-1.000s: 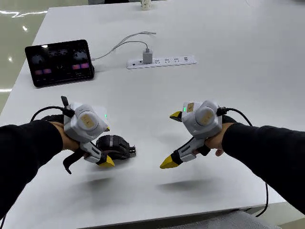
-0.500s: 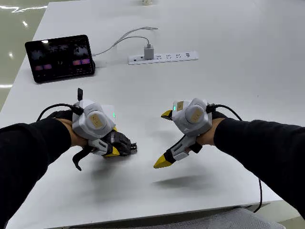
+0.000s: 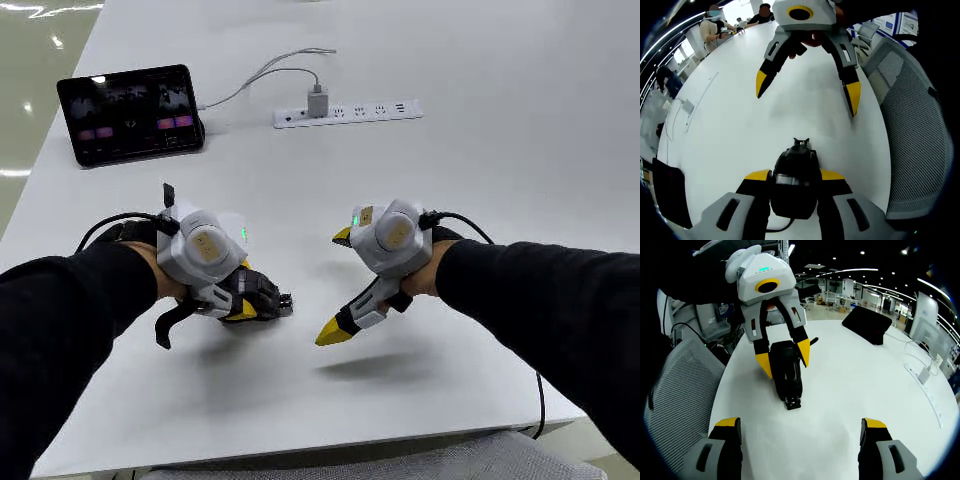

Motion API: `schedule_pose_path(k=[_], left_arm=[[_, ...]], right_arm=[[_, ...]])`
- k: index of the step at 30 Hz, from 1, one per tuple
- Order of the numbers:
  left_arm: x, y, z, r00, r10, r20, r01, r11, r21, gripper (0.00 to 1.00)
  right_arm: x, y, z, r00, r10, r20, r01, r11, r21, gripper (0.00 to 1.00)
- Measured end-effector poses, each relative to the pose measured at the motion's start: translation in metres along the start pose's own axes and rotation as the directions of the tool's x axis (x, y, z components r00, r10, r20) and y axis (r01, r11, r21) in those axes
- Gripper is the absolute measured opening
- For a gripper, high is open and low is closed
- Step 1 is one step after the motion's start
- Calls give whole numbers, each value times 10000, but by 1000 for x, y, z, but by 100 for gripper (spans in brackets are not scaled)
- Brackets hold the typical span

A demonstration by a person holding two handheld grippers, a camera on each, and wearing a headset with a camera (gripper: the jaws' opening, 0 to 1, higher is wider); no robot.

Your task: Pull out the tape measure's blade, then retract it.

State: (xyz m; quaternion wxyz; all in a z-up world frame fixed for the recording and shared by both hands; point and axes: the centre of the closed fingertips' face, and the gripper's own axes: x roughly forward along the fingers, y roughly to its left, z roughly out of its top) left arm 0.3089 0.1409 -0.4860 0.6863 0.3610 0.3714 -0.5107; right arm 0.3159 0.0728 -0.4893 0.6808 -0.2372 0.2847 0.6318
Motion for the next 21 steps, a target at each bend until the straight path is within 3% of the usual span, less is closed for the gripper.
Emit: schedule_pose_path(k=[8, 12, 16, 17, 19, 21], left_arm=[[-1, -1, 0, 10000, 76, -23, -76, 10000, -58, 30], [-1, -2, 0, 9999, 128, -81, -128, 9999, -87, 30], [-1, -2, 1, 9998, 180, -15, -180, 9998, -97, 30], [-1, -2, 1, 9998, 191, 8, -190, 9998, -87, 30], [-2, -2, 1, 9998, 204, 21, -204, 9998, -84, 30], [-2, -2, 1, 9998, 214, 25, -213, 9997, -97, 30]], right_arm=[[6, 2, 1, 9996, 194, -209, -200, 9993, -310, 99], [10, 3, 9, 9998, 179, -25, -180, 9997, -151, 99], [17, 5, 13, 9998, 168, 123, -161, 9985, -521, 99], [18, 4, 13, 9998, 179, 38, -175, 9955, -932, 96], [19, 2, 14, 10000, 62, 56, -54, 9922, -1246, 78], [23, 0, 16, 9999, 46, 98, -35, 9941, -1085, 75]])
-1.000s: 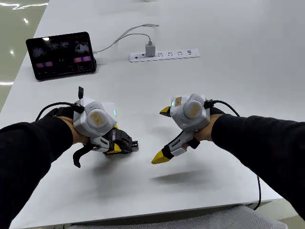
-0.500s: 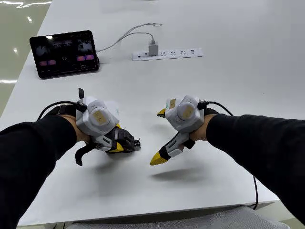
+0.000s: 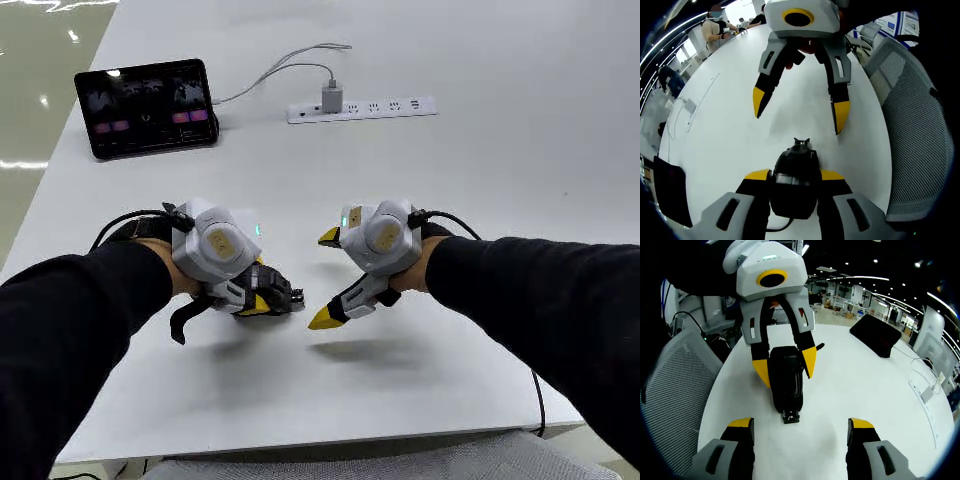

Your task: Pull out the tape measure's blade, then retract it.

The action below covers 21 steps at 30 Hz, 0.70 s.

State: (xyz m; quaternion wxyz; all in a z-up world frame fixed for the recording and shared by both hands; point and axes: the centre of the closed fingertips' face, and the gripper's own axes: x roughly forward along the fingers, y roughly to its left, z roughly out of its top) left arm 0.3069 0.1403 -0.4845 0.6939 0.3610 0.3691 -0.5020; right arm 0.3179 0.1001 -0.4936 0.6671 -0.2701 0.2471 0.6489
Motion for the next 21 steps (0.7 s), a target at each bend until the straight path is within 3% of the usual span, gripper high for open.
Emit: schedule_pose_path(k=[2, 7, 15, 21], left_arm=[[0, 0, 0, 10000, -6, 7, 6, 10000, -13, 30], [0, 1, 0, 10000, -77, 59, 77, 10000, -42, 30], [0, 1, 0, 9998, -182, 109, 182, 9998, -38, 30], [0, 1, 0, 9998, -133, 139, 134, 9999, -60, 30]], right_arm=[[2, -1, 1, 10000, 21, 36, -21, 10000, 68, 75], [12, -3, -4, 9999, 52, -151, -52, 10000, -16, 46], [22, 2, -2, 9990, 406, -195, -404, 9991, 115, 37], [31, 8, -3, 9966, 687, -456, -701, 9971, -300, 25]])
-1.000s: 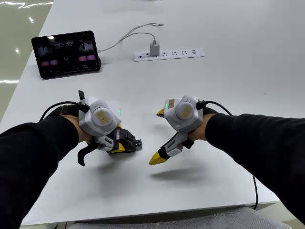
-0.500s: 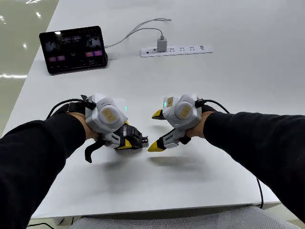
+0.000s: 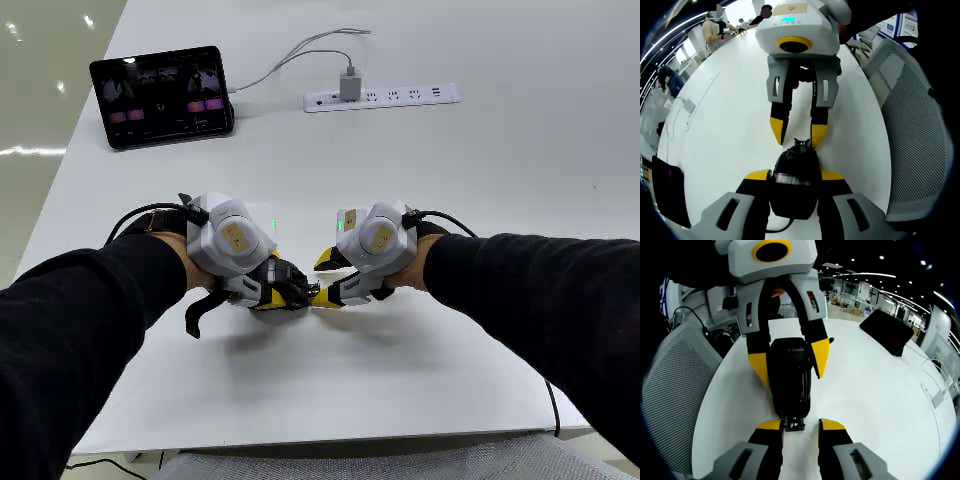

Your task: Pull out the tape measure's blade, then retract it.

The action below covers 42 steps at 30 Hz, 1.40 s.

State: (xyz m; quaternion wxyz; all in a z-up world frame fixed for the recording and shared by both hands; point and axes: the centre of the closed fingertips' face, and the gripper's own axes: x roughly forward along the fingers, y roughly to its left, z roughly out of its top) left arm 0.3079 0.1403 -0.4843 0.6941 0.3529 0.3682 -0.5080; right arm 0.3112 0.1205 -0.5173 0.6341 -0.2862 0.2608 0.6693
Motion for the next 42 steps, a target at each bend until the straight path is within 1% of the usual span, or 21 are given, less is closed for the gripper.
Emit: schedule_pose_path(k=[1, 2, 3, 4, 5, 6, 11, 14, 18, 21, 22, 26, 34, 39, 42], left_arm=[[0, 0, 0, 10000, 12, 14, -12, 10000, 0, 30], [0, 0, 0, 10000, 20, 29, -20, 10000, 9, 30], [0, 0, 0, 10000, 23, 48, -23, 10000, 7, 30], [0, 0, 0, 10000, 22, 66, -22, 10000, -4, 30], [0, 0, 0, 10000, 17, 62, -17, 10000, 15, 30], [0, 0, 0, 10000, 15, 55, -15, 10000, 9, 30], [0, 1, 0, 10000, 31, 80, -31, 10000, -1, 30], [1, 1, 0, 10000, 29, 84, -29, 10000, -27, 30], [1, 2, -1, 10000, 27, 86, -26, 10000, -37, 30], [2, 2, -1, 9999, 60, 89, -59, 10000, -59, 30], [2, 2, -1, 10000, 61, 77, -61, 10000, -43, 30], [2, 3, -2, 10000, 17, 84, -16, 10000, -72, 30], [2, 3, -2, 10000, -28, 74, 29, 9999, -163, 30], [3, 2, -1, 10000, -40, 69, 41, 9998, -174, 30], [3, 2, -1, 10000, -30, 66, 31, 9998, -182, 30]], right_arm=[[1, 1, -1, 10000, 35, -88, -37, 9998, -196, 23], [3, 4, -2, 9997, 167, -186, -175, 9991, -385, 20], [4, 7, -6, 9988, 299, -392, -319, 9982, -507, 16], [5, 11, -3, 9990, 375, -239, -384, 9984, -418, 13], [5, 9, -2, 9991, 297, -306, -310, 9986, -435, 13], [5, 9, -2, 9989, 346, -304, -361, 9981, -496, 13], [4, 8, -3, 9988, 382, -314, -385, 9992, -97, 12], [4, 8, -3, 9987, 352, -374, -359, 9992, -187, 13], [4, 8, -4, 9979, 497, -411, -517, 9975, -483, 12], [5, 7, -5, 9979, 501, -420, -513, 9983, -274, 11], [5, 6, -5, 9978, 554, -374, -557, 9984, -69, 11], [4, 7, -5, 9973, 631, -376, -637, 9979, -151, 11], [3, 7, -7, 9978, 575, -335, -575, 9983, 16, 11], [1, 7, -7, 9978, 549, -374, -554, 9984, -135, 11], [0, 7, -9, 9976, 559, -407, -562, 9984, -68, 11]])
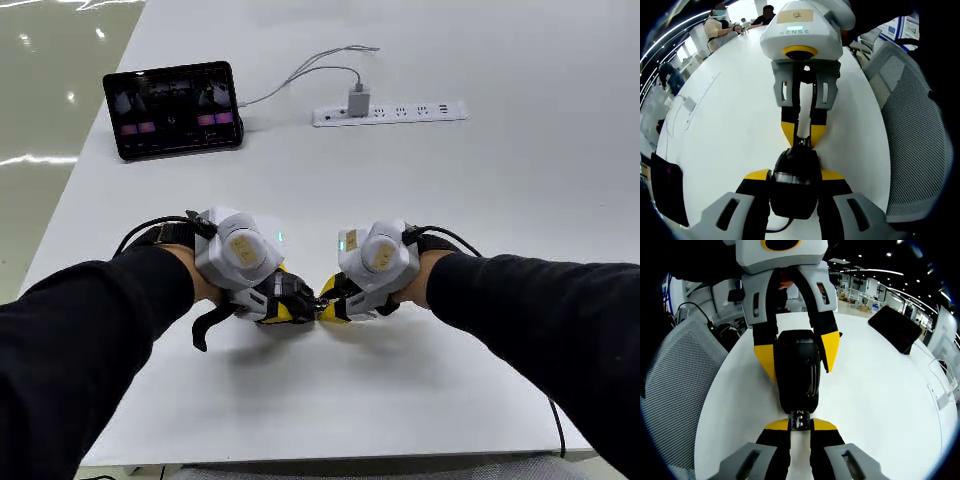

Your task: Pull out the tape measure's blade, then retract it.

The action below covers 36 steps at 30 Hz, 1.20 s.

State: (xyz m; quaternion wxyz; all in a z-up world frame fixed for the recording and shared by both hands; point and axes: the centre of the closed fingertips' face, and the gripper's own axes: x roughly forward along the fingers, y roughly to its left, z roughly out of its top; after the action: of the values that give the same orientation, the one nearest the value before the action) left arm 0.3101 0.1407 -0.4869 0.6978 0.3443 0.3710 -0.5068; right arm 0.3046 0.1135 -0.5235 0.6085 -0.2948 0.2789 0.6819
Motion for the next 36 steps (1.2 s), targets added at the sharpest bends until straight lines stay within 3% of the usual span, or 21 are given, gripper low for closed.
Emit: schedule_pose_path(k=[36], left_arm=[[-1, -2, -1, 10000, -35, -15, 35, 10000, -51, 30]], right_arm=[[-15, 0, -15, 9998, -112, -176, 113, 9999, 64, 11]])
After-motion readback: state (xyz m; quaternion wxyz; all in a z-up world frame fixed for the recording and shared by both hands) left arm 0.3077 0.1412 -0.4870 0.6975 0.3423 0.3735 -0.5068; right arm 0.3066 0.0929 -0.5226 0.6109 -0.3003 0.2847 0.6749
